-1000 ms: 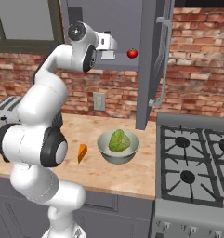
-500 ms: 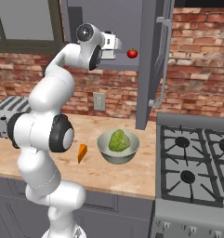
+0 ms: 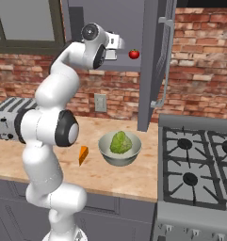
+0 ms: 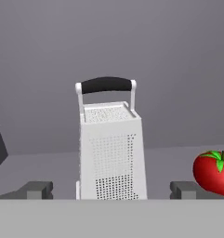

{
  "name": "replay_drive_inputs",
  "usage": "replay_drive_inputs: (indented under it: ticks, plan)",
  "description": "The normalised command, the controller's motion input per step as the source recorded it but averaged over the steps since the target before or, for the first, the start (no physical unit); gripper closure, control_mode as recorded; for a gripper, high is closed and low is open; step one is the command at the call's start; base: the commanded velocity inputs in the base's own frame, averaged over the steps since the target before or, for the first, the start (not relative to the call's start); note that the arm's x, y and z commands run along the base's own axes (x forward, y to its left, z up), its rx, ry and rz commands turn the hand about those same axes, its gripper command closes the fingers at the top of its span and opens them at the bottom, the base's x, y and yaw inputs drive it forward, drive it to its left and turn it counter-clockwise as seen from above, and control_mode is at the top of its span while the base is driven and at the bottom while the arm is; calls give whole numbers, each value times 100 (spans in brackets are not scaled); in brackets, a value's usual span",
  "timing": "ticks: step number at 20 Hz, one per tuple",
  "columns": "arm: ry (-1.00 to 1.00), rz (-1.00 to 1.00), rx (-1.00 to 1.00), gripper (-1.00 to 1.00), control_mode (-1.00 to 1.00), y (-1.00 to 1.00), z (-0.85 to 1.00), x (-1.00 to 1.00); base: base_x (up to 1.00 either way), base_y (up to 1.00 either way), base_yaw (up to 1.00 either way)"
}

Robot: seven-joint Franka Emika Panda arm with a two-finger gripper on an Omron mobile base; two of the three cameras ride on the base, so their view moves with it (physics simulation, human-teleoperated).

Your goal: Pick the cheese from the fridge and the cheese grater from the cabinet and place them next to the salad bowl.

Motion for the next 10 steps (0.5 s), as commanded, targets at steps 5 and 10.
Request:
replay_drive_inputs:
  ticks: [5,10]
  plan:
    - [0,0,1,-100,-100,0,-2,28,0,0,0]
    - [0,0,0,-100,-100,0,-8,23,0,0,0]
